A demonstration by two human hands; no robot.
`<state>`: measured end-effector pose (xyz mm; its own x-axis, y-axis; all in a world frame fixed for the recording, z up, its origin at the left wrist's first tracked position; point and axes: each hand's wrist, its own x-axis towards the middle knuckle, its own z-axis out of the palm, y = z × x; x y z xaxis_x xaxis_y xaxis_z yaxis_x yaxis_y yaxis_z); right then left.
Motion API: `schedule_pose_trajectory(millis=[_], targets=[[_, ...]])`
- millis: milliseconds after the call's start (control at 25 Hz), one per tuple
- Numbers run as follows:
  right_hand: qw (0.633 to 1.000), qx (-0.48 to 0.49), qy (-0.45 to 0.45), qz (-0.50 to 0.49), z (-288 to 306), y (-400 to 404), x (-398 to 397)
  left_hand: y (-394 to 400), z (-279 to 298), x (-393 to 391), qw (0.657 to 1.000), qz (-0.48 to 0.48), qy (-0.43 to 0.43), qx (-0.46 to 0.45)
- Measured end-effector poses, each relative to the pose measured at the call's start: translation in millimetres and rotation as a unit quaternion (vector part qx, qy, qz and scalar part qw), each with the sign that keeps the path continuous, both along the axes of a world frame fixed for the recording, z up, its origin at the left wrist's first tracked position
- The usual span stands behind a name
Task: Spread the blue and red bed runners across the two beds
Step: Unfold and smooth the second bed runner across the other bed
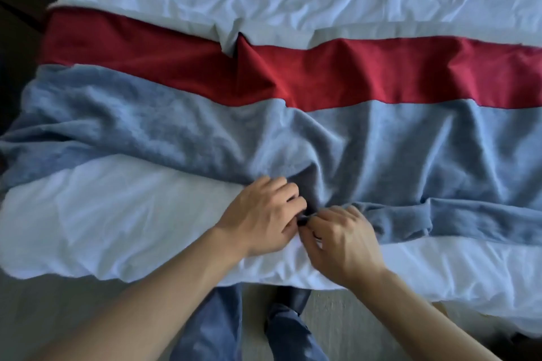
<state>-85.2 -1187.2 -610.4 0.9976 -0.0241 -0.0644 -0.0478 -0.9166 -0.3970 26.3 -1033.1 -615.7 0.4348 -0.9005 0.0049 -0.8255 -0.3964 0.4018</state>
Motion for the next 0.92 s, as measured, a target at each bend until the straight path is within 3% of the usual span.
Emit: schedule_pose_trajectory(millis=[240,360,440,520,600,720,920], targets=[[0.984,-0.074,-0.119,-0.107,20,-29,166,3,32,158,0.984,0.134,-0.053,-0.107],[0.973,-0.078,-0.150,-0.159,21,-32,245,28,23,250,0.977,0.189,-0.076,-0.055],[0.981,-0.094,-0.117,-0.124,15,-36,285,42,10,298,0.975,0.206,-0.076,0.024],[0.989,-0.115,-0.034,-0.083,1,-41,305,57,-9,330,0.974,0.205,-0.071,0.072],[0.986,-0.129,0.014,-0.104,-15,-49,304,71,-22,346,0.980,0.173,-0.061,0.072],[0.973,-0.151,-0.022,-0.176,-29,-69,287,89,-36,357,0.987,0.146,-0.065,0.007],[0.979,-0.159,-0.065,-0.106,-38,-80,278,101,-46,375,0.976,0.194,-0.100,-0.005]])
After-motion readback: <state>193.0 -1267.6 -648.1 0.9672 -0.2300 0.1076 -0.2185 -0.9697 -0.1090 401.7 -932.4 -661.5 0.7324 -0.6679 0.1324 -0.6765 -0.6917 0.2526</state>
